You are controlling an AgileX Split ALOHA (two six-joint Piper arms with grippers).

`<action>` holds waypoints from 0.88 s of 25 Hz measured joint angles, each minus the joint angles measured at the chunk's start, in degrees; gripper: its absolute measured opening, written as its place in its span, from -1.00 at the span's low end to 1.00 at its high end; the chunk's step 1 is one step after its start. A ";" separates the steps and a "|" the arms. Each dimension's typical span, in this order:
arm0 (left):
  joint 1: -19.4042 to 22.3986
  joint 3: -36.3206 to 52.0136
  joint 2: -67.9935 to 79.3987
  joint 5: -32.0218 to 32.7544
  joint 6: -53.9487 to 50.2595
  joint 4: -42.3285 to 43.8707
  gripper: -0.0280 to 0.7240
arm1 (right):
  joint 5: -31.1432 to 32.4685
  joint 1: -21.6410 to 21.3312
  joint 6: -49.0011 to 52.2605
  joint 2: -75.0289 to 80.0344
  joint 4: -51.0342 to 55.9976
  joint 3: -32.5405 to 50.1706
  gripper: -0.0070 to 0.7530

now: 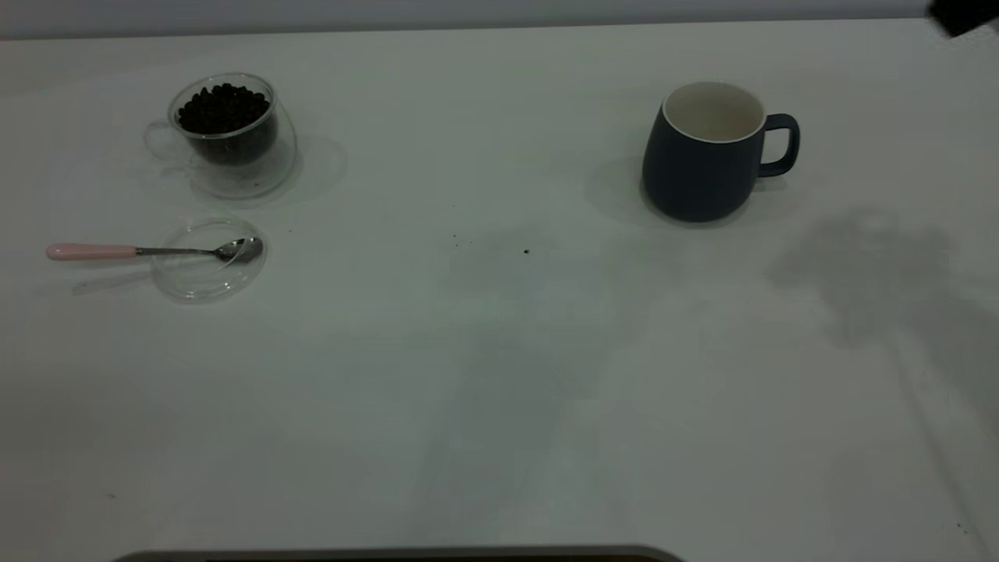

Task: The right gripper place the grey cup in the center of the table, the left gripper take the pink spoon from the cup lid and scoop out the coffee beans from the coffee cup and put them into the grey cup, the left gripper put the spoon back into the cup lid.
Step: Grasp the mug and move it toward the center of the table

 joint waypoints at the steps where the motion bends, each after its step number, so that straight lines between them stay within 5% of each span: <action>1: 0.00 0.00 0.00 0.00 0.00 0.00 0.39 | -0.18 0.00 -3.89 3.04 0.20 -2.64 0.58; 14: 0.00 0.00 0.00 0.00 0.00 0.00 0.39 | -0.16 0.00 -41.37 30.65 1.49 -21.52 0.57; 22: 0.00 0.00 0.00 0.00 0.00 0.00 0.39 | -1.43 0.18 -57.45 37.63 18.05 -25.33 0.57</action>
